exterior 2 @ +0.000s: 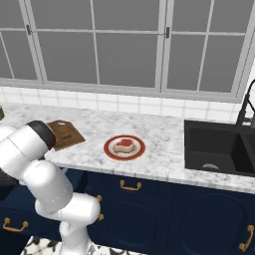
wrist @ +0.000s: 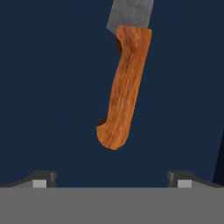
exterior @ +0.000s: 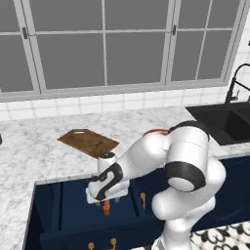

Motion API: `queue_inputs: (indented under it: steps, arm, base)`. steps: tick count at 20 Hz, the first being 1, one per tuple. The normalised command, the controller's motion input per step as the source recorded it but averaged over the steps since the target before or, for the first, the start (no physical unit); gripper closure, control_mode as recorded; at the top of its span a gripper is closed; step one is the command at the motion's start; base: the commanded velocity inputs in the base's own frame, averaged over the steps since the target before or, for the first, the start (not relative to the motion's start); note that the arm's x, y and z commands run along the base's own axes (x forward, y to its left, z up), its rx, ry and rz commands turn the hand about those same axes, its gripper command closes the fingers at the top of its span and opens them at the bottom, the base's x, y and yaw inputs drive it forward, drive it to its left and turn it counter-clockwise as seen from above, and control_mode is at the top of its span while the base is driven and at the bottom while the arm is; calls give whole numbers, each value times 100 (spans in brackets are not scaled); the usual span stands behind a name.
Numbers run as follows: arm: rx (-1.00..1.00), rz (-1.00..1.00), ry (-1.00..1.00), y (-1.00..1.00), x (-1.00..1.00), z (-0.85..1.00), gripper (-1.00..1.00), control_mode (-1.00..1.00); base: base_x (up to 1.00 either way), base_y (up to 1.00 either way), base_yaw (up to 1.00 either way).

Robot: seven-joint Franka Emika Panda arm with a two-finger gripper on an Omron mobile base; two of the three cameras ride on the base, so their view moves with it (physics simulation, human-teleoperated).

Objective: Pick up the knife from the drawer and place it on the cutting board. Then place the meat from the plate to the cutting board.

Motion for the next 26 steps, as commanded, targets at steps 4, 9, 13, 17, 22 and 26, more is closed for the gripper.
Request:
queue_inputs:
  steps: [4,9,13,17,22,26]
  arm:
    - [-6,-11,-6,9,3,-24,-100,-100]
    - [-1,-10,-3,0,12,-18,-100,-100]
    - [0,-2,-1,0,19,-13,-100,-100]
    - [0,0,-2,0,7,-5,-100,-100]
    - [0,0,-4,0,0,-12,-100,-100]
    - [0,-1,-8,-10,-5,-24,-100,-100]
  base:
    - [0,0,0]
    - [0,0,0]
    - [0,0,0]
    - [0,0,0]
    - [0,0,0]
    - [0,0,0]
